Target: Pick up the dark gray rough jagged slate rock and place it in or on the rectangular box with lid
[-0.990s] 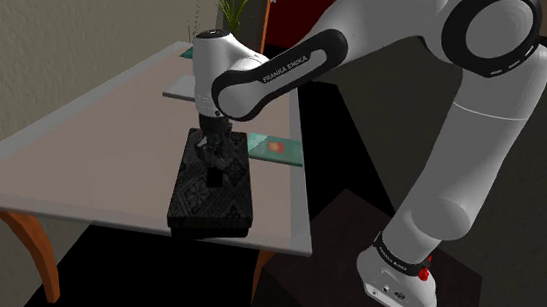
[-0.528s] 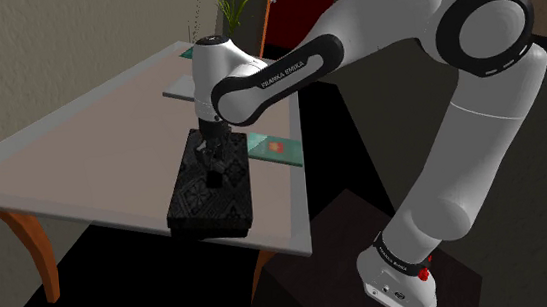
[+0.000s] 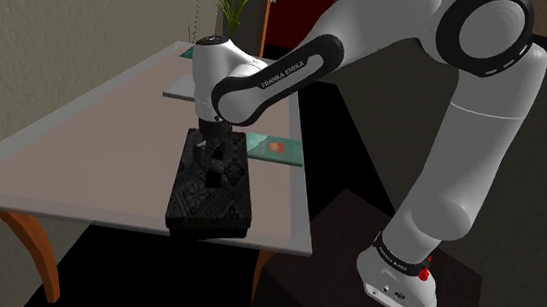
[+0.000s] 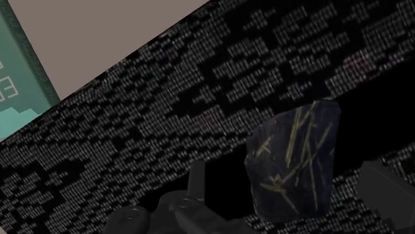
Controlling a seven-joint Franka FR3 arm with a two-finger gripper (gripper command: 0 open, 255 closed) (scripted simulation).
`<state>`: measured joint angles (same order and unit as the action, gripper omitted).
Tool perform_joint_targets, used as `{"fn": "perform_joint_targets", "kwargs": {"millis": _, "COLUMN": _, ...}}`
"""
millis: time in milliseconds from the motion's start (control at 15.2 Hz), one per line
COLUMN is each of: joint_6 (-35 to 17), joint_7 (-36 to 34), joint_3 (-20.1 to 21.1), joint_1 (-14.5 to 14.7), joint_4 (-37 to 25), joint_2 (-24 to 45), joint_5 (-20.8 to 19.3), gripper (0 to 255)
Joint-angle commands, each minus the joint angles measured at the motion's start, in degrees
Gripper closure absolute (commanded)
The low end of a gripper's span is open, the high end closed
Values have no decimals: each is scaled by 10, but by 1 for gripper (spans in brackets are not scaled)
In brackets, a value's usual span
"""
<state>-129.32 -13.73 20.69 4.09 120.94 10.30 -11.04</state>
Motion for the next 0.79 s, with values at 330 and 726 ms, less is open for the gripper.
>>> {"fn": "perform_joint_targets", "kwargs": {"millis": 330, "joint_6": 65, "joint_7": 16, "joint_3": 7, "joint_1": -1, "joint_4": -31, "joint_2": -38, "joint_5": 24, "gripper": 0}}
{"fn": "perform_joint_targets", "kwargs": {"millis": 726, "joint_6": 65, "joint_7": 16, "joint_3": 7, "joint_1": -1, "joint_4": -31, "joint_2": -38, "joint_5": 24, "gripper": 0}}
